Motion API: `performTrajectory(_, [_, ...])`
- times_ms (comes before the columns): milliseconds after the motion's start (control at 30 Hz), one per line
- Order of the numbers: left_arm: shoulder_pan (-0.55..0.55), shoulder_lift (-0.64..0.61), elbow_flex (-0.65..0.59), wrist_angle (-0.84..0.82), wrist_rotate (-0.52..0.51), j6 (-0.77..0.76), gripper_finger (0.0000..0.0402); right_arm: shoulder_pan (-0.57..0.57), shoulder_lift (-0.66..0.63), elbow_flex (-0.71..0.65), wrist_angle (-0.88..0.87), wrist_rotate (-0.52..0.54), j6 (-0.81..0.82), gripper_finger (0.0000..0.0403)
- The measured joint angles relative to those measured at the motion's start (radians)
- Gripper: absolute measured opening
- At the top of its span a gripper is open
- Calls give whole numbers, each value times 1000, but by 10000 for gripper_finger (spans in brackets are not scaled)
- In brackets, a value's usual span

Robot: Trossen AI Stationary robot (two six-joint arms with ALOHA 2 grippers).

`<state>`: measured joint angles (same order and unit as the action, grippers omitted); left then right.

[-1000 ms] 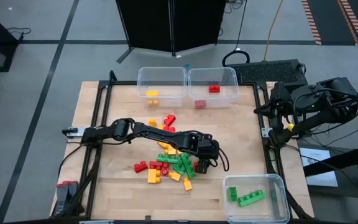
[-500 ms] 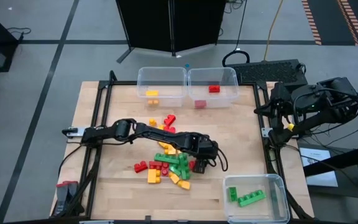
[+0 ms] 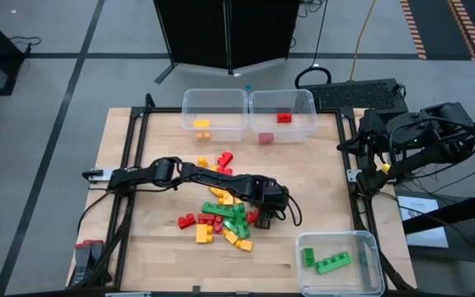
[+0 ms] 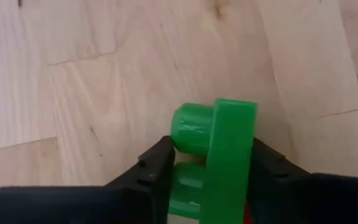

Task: Sort blocks
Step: Put the green piece into the bottom right transparent bin

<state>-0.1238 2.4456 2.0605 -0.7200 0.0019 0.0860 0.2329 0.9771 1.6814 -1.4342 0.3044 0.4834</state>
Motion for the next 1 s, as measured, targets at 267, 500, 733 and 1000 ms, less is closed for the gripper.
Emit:
performTrajectory(267, [-3, -3, 73, -35, -54, -2, 62, 0, 0, 0, 0, 0, 2, 2])
performTrajectory(500, [-3, -71, 157, -50, -65, -5, 34, 0, 0, 0, 0, 5, 2, 2])
performTrajectory(733, [-7, -211, 207, -64, -106, -82, 36, 0, -3, 0, 0, 7, -1, 2])
performTrajectory(1000, [-88, -305, 210, 330, -29, -84, 41, 0, -7, 0, 0, 9, -1, 2])
